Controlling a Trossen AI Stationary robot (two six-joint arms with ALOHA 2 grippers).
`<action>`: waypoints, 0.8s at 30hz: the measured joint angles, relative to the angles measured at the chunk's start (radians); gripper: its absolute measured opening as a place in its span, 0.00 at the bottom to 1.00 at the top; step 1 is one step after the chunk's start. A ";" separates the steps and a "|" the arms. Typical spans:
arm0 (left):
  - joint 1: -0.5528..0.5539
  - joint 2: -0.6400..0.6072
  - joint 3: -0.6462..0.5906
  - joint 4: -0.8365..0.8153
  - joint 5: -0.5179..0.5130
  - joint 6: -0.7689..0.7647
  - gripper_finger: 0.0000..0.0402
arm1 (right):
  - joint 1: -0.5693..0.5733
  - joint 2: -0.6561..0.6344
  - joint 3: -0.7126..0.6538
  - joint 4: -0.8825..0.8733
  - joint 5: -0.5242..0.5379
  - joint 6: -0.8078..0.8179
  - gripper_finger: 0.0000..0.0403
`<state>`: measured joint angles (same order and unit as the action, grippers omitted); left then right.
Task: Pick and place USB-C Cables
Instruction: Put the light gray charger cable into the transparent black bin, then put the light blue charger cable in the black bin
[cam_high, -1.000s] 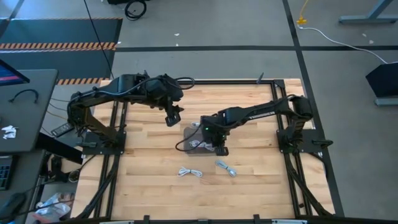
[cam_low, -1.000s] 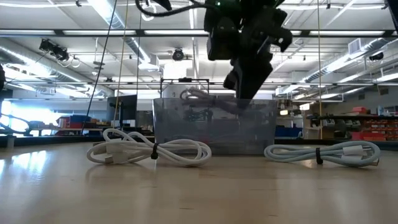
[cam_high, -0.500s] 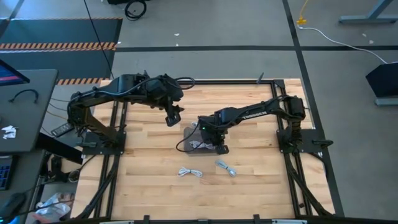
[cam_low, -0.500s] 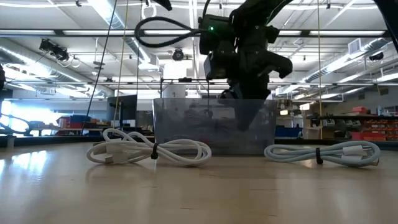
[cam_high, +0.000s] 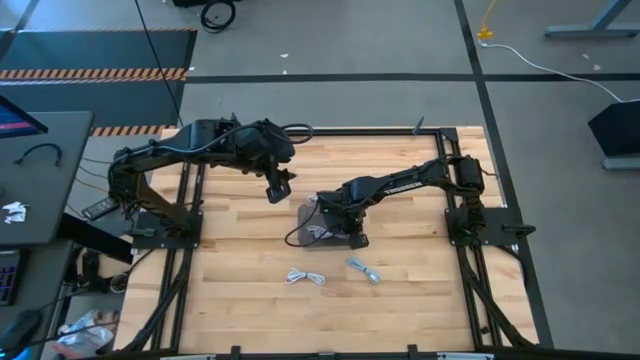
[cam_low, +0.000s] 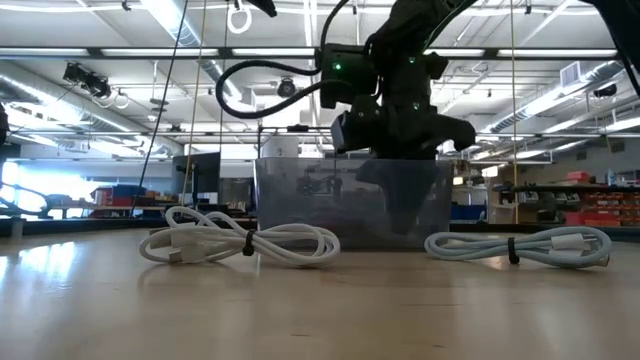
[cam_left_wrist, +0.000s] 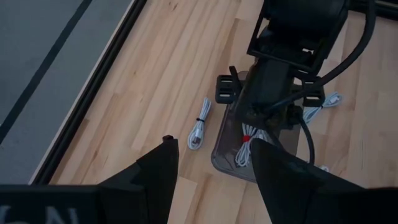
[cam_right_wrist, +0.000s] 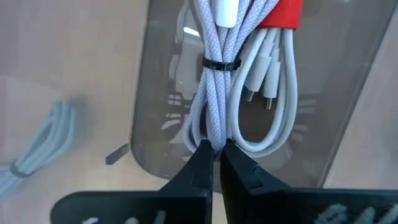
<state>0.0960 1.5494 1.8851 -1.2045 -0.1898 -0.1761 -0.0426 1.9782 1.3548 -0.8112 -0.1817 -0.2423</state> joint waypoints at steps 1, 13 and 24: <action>0.000 0.000 0.000 0.000 0.000 0.000 0.51 | 0.001 -0.004 0.000 0.000 -0.001 0.003 0.05; 0.000 0.000 0.000 0.002 0.000 -0.004 0.51 | 0.024 -0.021 0.148 -0.116 0.004 0.036 0.29; 0.000 0.000 0.000 -0.021 0.000 0.008 0.51 | 0.020 -0.027 0.493 -0.651 -0.018 0.250 0.28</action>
<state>0.0963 1.5494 1.8854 -1.2259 -0.1902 -0.1679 -0.0221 1.9513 1.8479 -1.4625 -0.2001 0.0077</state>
